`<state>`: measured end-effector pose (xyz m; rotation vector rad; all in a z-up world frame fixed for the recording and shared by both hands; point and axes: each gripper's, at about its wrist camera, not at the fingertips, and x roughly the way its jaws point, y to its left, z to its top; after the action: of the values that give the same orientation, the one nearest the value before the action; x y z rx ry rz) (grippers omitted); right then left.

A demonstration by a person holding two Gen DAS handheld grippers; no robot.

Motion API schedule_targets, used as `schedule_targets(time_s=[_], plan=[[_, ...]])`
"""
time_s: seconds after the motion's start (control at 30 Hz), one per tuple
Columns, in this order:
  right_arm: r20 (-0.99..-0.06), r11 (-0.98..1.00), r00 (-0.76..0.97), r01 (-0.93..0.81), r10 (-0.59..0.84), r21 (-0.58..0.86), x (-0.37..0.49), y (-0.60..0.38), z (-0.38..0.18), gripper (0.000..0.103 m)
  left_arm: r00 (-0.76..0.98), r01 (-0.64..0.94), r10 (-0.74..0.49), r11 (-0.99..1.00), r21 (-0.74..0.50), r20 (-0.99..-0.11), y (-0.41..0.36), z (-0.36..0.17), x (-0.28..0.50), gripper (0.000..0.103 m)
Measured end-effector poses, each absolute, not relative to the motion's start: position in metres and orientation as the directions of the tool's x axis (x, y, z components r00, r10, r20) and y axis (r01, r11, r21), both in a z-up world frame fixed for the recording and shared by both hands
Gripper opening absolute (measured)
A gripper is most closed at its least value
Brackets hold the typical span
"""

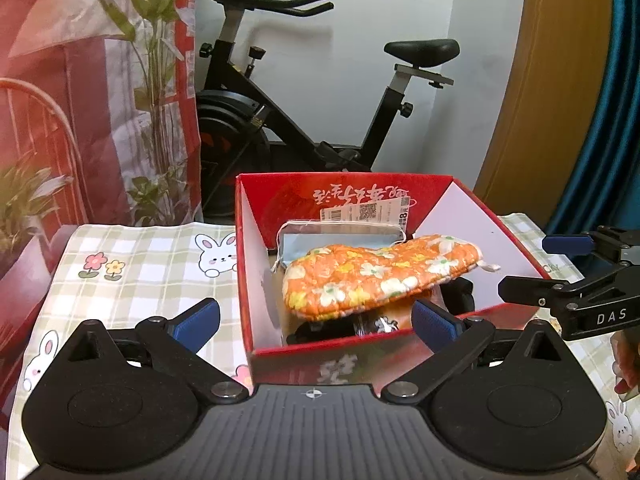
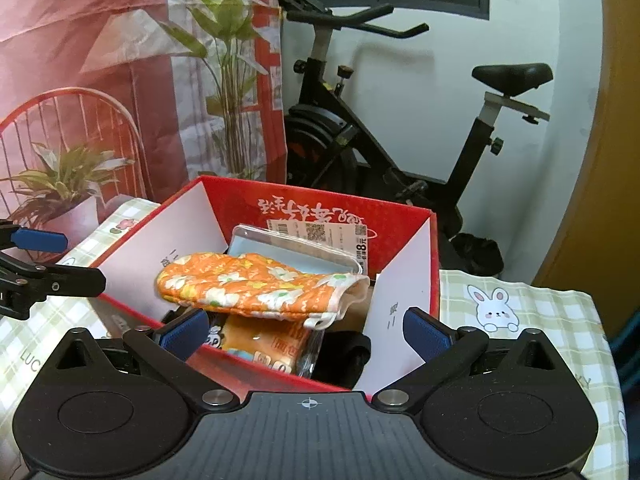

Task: Organize soft objects
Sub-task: 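Lower the oven mitt into the box and open both grippers, then move both open grippers to the white foil sachet on the table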

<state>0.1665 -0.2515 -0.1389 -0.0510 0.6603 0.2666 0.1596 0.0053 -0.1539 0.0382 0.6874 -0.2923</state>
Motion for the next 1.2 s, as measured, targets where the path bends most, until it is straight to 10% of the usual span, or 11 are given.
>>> schedule_targets(time_s=[0.6, 1.2], plan=[[-0.550, 0.953, 0.787, -0.298, 0.280, 0.060, 0.098, -0.251, -0.128, 0.103, 0.727, 0.286, -0.284, 0.953, -0.100, -0.625, 0.013, -0.162, 0.102, 0.103], [-0.684, 0.955, 0.689, -0.295, 0.240, 0.038, 0.059, -0.264, -0.193, 0.090, 0.607, 0.290, -0.332, 0.938, -0.188, -0.721, 0.012, -0.218, 0.079, 0.094]])
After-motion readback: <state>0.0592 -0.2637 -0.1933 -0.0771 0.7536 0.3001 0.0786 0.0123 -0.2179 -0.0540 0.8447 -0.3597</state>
